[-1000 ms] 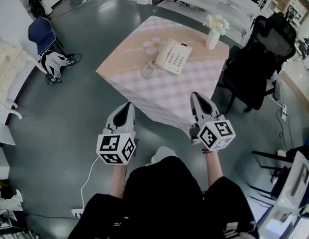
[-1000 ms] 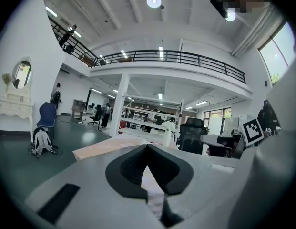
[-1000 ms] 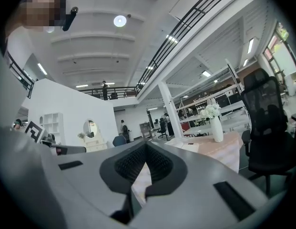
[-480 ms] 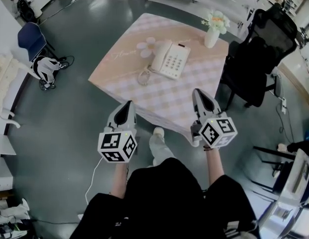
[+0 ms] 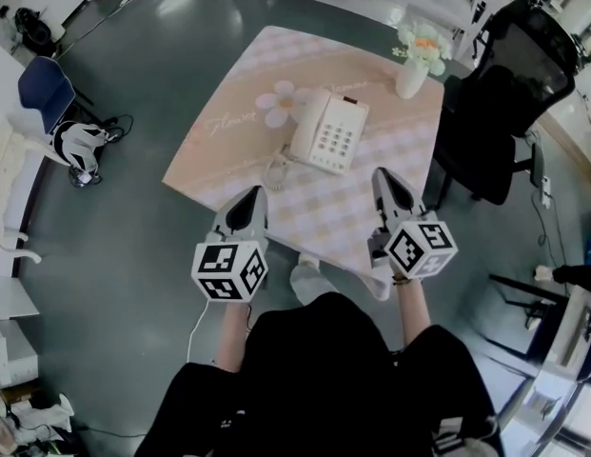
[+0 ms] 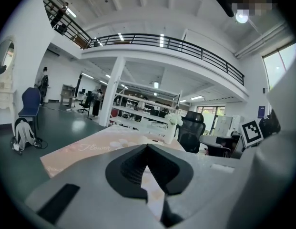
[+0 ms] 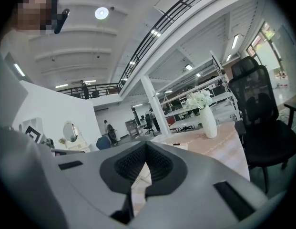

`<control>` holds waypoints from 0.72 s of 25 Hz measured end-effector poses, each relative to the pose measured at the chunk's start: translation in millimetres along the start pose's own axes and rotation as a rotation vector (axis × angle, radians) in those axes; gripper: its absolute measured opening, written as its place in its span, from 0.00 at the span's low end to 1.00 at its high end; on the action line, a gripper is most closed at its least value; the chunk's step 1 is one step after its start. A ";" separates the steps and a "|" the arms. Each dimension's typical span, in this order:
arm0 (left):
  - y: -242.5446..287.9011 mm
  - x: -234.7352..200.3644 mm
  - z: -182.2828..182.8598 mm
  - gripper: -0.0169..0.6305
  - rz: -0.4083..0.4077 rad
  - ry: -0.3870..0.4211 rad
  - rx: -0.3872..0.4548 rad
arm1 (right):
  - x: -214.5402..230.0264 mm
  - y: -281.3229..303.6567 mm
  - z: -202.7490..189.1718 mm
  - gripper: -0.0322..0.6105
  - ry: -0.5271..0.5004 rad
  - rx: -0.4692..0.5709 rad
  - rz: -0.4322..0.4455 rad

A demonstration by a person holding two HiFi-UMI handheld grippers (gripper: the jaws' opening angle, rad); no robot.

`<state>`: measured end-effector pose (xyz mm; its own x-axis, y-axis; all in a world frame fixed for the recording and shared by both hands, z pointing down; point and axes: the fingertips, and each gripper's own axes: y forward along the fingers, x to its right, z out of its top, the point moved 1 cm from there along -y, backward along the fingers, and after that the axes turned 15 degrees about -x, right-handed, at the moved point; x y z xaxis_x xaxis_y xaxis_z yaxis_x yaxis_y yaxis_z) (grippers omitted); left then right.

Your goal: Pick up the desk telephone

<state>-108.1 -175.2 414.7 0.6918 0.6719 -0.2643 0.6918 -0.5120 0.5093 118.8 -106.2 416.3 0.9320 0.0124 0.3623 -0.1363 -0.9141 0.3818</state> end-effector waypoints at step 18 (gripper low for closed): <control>105.4 -24.9 29.1 0.02 -0.085 0.028 -0.149 | 47.4 74.2 11.1 0.04 0.129 -0.040 -0.047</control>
<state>-46.4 -261.5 451.2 0.6249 0.7249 -0.2900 0.7076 -0.3688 0.6027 156.6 -177.9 452.4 0.8871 0.1094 0.4485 -0.1088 -0.8946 0.4335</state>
